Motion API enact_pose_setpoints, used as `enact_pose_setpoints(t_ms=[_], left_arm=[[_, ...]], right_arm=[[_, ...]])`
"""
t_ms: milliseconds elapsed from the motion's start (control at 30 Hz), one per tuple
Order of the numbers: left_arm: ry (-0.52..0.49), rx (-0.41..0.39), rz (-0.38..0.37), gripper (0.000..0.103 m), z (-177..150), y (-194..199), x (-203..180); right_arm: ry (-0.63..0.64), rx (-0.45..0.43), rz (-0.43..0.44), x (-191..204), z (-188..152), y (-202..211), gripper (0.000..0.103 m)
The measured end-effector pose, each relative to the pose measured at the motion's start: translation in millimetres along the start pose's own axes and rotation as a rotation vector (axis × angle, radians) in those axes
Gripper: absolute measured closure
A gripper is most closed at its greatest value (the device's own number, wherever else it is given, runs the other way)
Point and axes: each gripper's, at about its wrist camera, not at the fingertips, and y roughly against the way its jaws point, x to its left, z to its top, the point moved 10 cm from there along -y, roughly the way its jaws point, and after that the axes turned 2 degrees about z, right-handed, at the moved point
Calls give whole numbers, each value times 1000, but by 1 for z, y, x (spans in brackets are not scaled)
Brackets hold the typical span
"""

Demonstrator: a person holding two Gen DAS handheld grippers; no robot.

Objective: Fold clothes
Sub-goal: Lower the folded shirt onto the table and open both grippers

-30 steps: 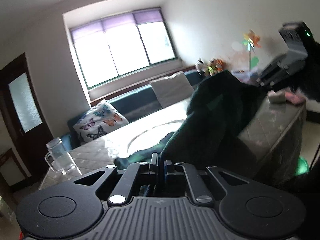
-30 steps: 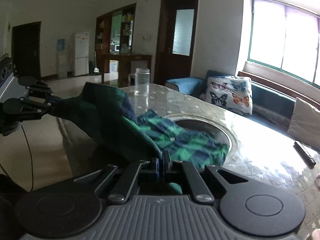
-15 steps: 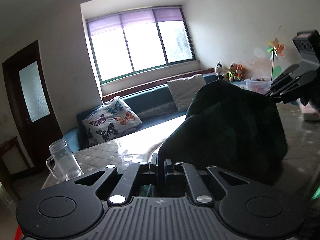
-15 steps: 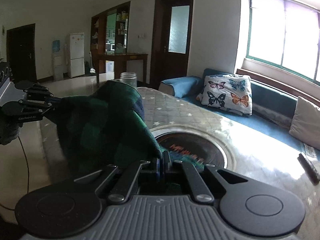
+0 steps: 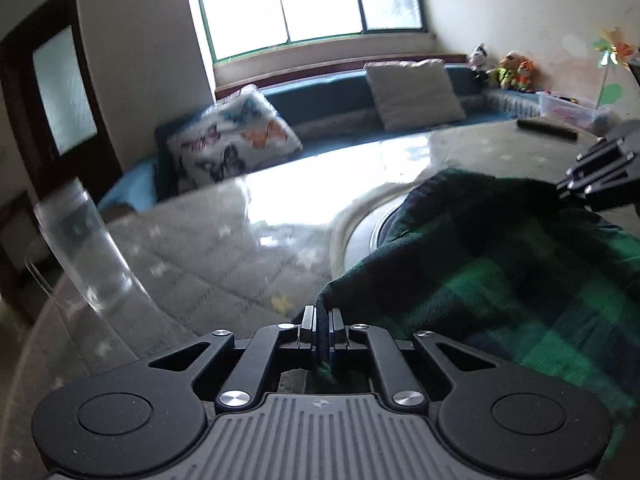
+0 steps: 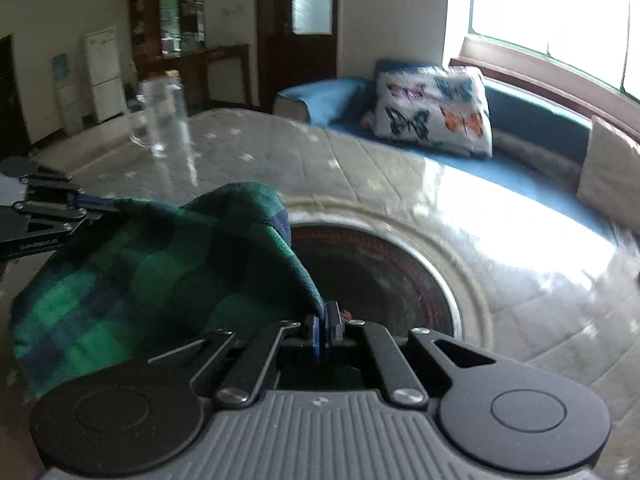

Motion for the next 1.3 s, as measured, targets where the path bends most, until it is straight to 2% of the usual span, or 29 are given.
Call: enact_pose_setpoints(t_ms=[133, 167, 267, 367, 500, 600, 767, 900, 1067, 1133, 1300], left_arm=[[-1, 34, 1, 92, -9, -14, 0], [-2, 38, 2, 87, -10, -15, 1], [7, 36, 19, 72, -7, -11, 6], [26, 25, 43, 64, 0, -3, 13], [33, -27, 75, 61, 12, 18, 16], [43, -63, 73, 61, 20, 33, 13], [14, -41, 7, 62, 19, 31, -12], [1, -10, -27, 62, 17, 22, -23], [14, 60, -3, 65, 7, -3, -13], [31, 75, -1, 65, 4, -9, -7], [33, 65, -9, 65, 8, -11, -7]], right_arm=[[-58, 37, -12, -11, -15, -26, 95], [-67, 40, -16, -13, -18, -29, 90], [-96, 23, -40, -21, -16, -25, 86], [-123, -12, -68, -32, -9, -12, 83], [-100, -70, -115, -33, -7, 16, 82], [-95, -96, -117, -28, -14, 34, 82], [-81, -50, -64, -15, -26, 29, 82], [-125, -28, -76, -26, -27, 13, 82], [-219, 13, -86, -49, -32, -6, 85], [-214, 3, -100, -50, -28, -4, 84], [-157, -24, -34, -21, -5, -7, 84]])
